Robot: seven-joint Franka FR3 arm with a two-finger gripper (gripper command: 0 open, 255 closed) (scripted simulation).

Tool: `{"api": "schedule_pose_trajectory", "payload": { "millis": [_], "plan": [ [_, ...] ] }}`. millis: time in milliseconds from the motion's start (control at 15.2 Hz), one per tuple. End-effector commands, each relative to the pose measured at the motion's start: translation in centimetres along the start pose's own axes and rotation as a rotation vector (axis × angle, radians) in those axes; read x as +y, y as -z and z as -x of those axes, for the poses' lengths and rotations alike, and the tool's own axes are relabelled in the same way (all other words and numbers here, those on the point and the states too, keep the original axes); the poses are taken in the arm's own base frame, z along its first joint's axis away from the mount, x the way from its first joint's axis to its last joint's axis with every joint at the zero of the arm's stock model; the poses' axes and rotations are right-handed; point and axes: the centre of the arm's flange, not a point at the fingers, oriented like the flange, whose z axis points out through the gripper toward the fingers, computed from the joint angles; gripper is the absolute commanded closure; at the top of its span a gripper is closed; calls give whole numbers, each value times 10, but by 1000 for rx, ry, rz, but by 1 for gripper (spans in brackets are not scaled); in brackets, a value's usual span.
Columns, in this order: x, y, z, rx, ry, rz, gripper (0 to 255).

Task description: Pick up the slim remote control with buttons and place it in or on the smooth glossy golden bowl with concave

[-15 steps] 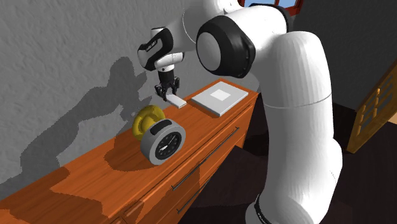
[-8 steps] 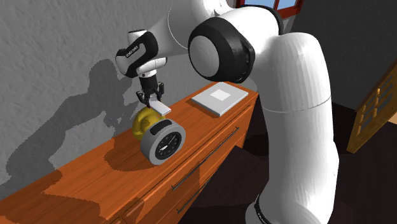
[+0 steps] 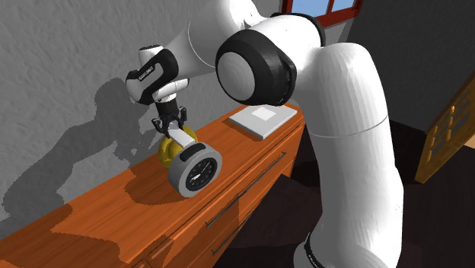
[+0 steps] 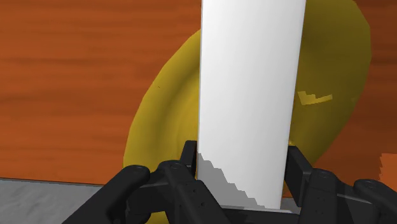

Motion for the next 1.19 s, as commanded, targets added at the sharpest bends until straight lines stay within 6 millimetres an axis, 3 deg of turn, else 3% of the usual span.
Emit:
{"api": "schedule_pose_trajectory", "payload": {
  "millis": [0, 528, 1056, 1122],
  "plan": [
    [0, -9, -1, 1, 0, 0, 255],
    [-1, -53, -2, 1, 0, 0, 255],
    [-1, -53, -2, 1, 0, 0, 255],
    [-1, -53, -2, 1, 0, 0, 0]
  ]
}}
